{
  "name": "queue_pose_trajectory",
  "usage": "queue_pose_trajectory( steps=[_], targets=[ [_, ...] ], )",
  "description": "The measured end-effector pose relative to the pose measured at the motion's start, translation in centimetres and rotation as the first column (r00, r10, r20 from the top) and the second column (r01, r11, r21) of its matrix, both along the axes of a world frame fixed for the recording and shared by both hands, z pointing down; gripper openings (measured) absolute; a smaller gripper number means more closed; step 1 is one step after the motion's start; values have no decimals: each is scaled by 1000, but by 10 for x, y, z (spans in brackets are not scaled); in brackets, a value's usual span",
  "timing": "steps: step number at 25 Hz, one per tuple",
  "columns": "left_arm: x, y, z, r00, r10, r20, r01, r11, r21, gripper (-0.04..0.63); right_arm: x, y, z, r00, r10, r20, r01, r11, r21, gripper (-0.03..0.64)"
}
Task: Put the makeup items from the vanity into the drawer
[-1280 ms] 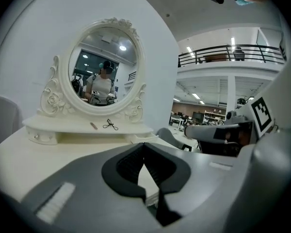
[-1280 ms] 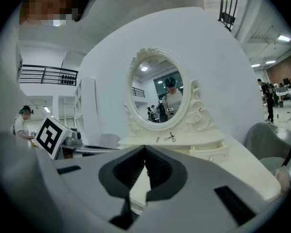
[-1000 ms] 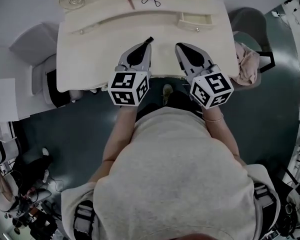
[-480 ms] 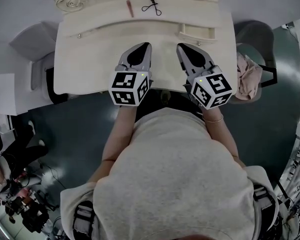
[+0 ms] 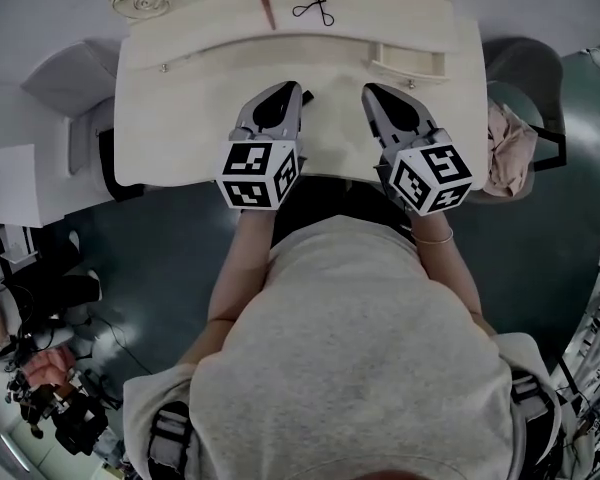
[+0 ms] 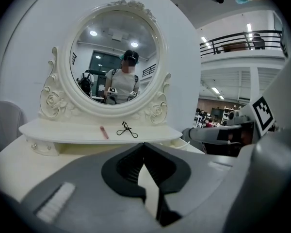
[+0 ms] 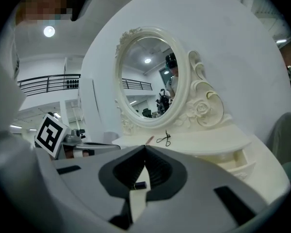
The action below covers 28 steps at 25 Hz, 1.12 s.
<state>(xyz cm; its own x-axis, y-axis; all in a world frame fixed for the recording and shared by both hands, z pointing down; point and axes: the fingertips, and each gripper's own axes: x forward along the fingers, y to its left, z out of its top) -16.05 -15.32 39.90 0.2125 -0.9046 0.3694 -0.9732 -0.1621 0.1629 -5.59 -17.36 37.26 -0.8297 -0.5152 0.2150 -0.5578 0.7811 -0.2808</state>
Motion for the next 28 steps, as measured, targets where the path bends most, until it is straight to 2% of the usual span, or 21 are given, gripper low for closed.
queue_pose_trajectory(
  steps=[4,11,19,28],
  targets=[
    [-5,-3,5,999,35,-11,-35,999,-16,9,-5,-1,5,1000,19,-15,-19,1000,-13,8],
    [-21,1,26,997,78,-17,-79,992,-98,9,-8,-3,6,996,80,-34,-81,996,-31,8],
    [-32,-10,49,995,99,-24,-102,982,-161,11,-10,-5,21,994,111,-18,-112,988,-106,8],
    [-32,-6,76,975,221,3,-214,949,-231,12,-10,-10,45,989,142,-39,-146,978,-146,8]
  ],
)
